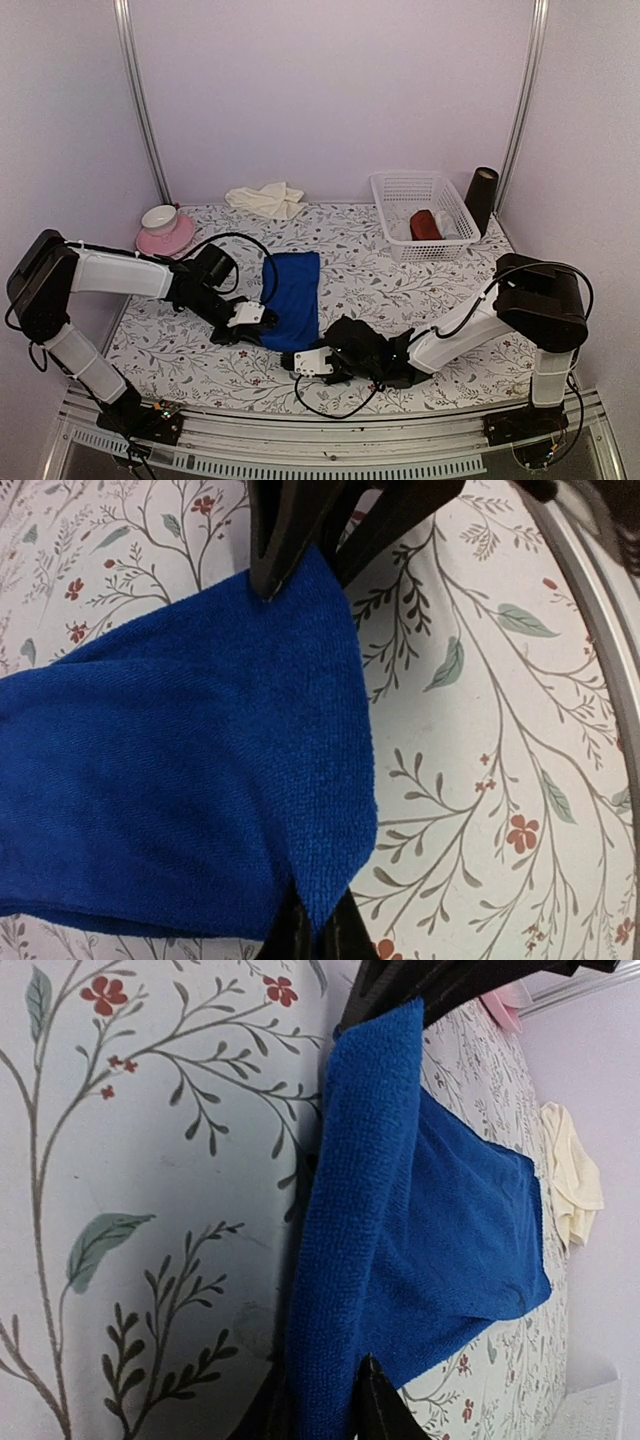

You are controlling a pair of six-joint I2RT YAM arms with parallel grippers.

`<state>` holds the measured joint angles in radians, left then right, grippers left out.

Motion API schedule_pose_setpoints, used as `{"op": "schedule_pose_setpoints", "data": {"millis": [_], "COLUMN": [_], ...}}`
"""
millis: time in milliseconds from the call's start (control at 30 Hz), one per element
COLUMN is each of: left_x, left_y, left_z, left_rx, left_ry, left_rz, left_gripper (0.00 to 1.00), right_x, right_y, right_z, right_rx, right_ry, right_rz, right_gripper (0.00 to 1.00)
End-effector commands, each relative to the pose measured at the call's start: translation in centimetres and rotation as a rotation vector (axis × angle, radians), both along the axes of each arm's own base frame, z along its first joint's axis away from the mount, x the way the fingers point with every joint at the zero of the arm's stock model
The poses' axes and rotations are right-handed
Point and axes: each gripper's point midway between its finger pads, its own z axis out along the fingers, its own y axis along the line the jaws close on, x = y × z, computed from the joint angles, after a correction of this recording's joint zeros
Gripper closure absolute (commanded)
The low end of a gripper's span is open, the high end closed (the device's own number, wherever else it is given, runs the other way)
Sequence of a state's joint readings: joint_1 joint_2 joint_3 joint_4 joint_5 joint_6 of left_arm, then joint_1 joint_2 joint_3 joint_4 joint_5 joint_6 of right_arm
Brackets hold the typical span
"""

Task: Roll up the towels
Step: Pick up the towel from the center of the board.

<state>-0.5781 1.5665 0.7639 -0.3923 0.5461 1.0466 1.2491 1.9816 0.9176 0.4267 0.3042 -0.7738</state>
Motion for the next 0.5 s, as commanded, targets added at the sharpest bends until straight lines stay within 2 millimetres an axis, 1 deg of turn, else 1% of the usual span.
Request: {"op": "schedule_pose_setpoints", "data": {"millis": [0, 33, 67, 133, 200, 233, 267, 333, 367, 467], "left_x": [-0.3, -0.3, -0.3, -0.3, -0.2, -0.3, -0.4, -0.7, -0.9, -2.1], "left_y": [0.3, 0.4, 0.6, 0.9, 1.3, 1.3, 1.5, 1.4, 1.4, 1.1], "left_z": [-0.3, -0.5, -0.6, -0.8, -0.8, -0.6, -0.4, -0.2, -0.1, -0.6], "left_rx": [0.004, 0.01, 0.02, 0.038, 0.049, 0.044, 0.036, 0.02, 0.013, 0.014], "left_ry": [0.037, 0.036, 0.03, 0.018, -0.011, -0.026, -0.042, -0.081, -0.096, -0.131], "left_rz": [-0.007, -0.006, -0.006, -0.003, -0.003, -0.006, -0.006, -0.016, -0.024, -0.053], "left_gripper": [0.97, 0.93, 0.86, 0.65, 0.45, 0.36, 0.27, 0.18, 0.17, 0.16], "right_x": [0.8, 0.7, 0.5, -0.4, -1.2, -1.7, -2.0, -2.6, -2.9, -3.8], "right_y": [0.0, 0.0, 0.1, 0.4, 0.7, 0.5, 0.5, 0.6, 0.6, 0.8], "right_z": [0.1, 0.2, 0.2, 0.3, 0.8, 0.7, 1.0, 1.5, 1.8, 2.3], "right_rx": [0.022, 0.02, 0.017, -0.002, -0.011, -0.032, -0.034, -0.032, -0.026, -0.009], "right_ry": [-0.019, -0.012, 0.003, 0.062, 0.131, 0.174, 0.203, 0.251, 0.269, 0.334], "right_rz": [-0.06, -0.056, -0.047, -0.02, -0.006, -0.004, -0.003, 0.001, 0.006, 0.022], "right_gripper": [0.9, 0.95, 0.97, 0.97, 0.98, 0.98, 0.98, 0.98, 0.98, 0.98]}}
